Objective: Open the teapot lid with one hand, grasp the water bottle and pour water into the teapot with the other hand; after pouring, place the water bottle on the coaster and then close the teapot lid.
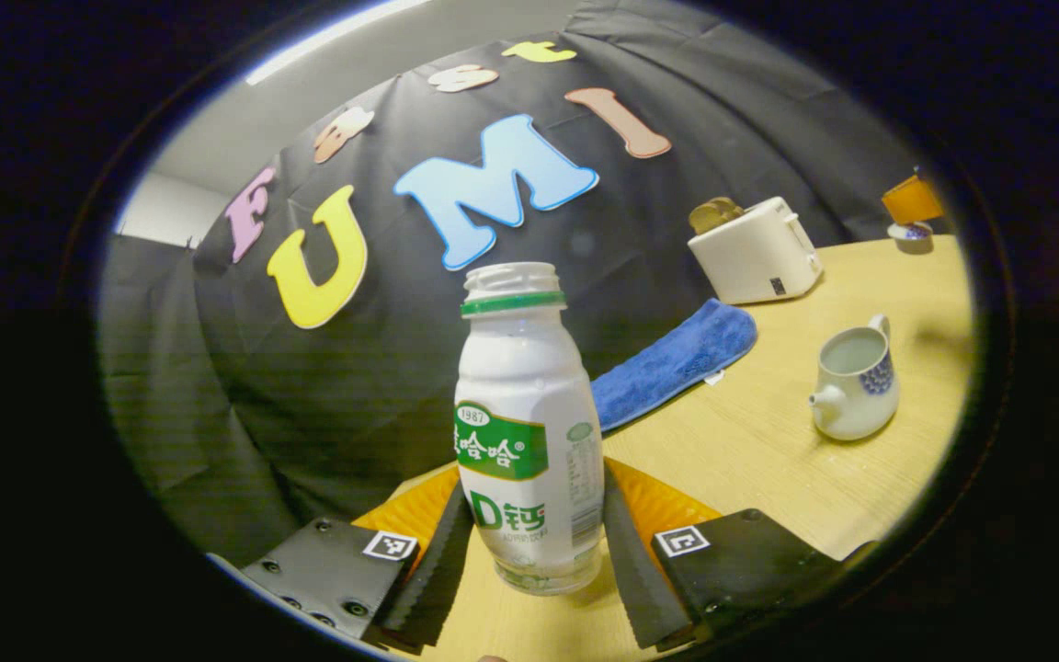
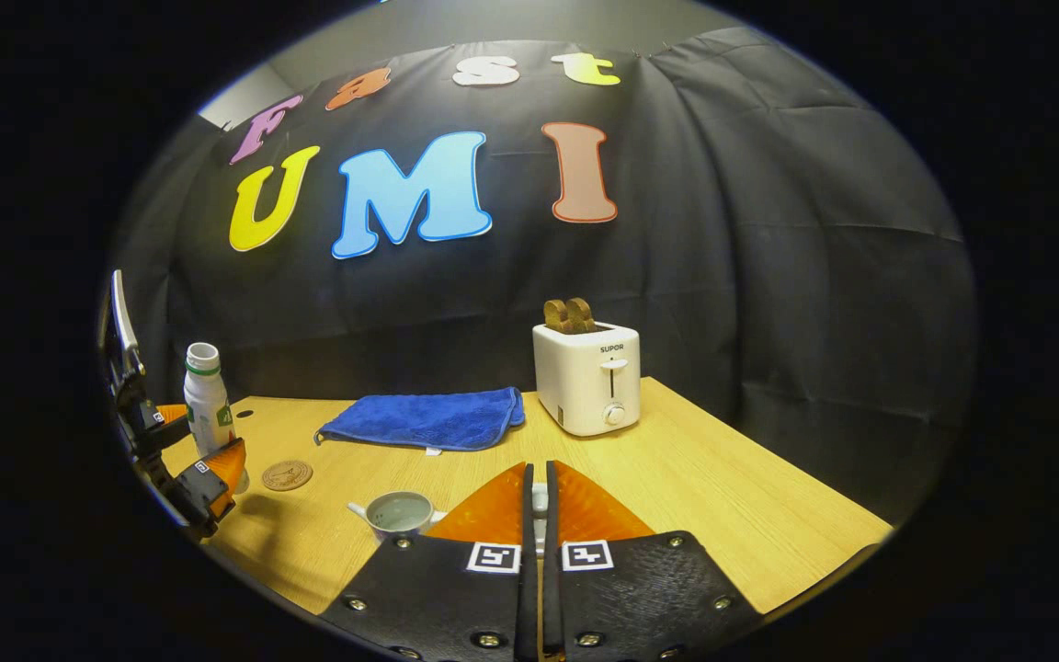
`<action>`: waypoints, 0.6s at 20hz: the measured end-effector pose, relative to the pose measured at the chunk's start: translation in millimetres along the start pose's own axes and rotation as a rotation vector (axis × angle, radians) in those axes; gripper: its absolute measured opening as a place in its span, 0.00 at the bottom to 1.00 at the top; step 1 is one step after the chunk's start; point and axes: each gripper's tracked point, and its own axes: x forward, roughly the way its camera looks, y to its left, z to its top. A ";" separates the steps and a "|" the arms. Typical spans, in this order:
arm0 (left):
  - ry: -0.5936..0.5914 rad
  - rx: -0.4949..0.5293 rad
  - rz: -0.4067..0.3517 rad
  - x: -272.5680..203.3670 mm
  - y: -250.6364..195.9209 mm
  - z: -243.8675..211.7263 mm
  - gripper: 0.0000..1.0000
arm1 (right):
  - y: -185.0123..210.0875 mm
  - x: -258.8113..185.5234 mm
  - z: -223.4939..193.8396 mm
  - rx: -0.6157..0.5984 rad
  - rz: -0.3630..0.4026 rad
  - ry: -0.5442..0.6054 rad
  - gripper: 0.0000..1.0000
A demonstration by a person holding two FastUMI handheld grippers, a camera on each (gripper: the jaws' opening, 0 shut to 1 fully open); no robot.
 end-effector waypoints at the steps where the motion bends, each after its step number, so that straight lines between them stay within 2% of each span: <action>1: -0.007 0.043 0.001 1.4 -0.4 5.0 0.84 | -3.5 -1.2 0.7 -0.001 -0.002 -0.003 0.02; 2: -0.014 0.091 0.004 1.3 -2.1 8.4 0.79 | -6.9 -2.5 0.6 -0.002 -0.004 -0.004 0.02; 3: -0.018 0.142 0.007 2.2 -2.7 11.7 0.84 | -9.6 -3.2 0.7 -0.001 -0.005 -0.006 0.02; 12: -0.071 0.535 0.010 12.0 -23.1 33.4 0.84 | -32.5 -4.8 -7.6 0.019 -0.002 0.004 0.02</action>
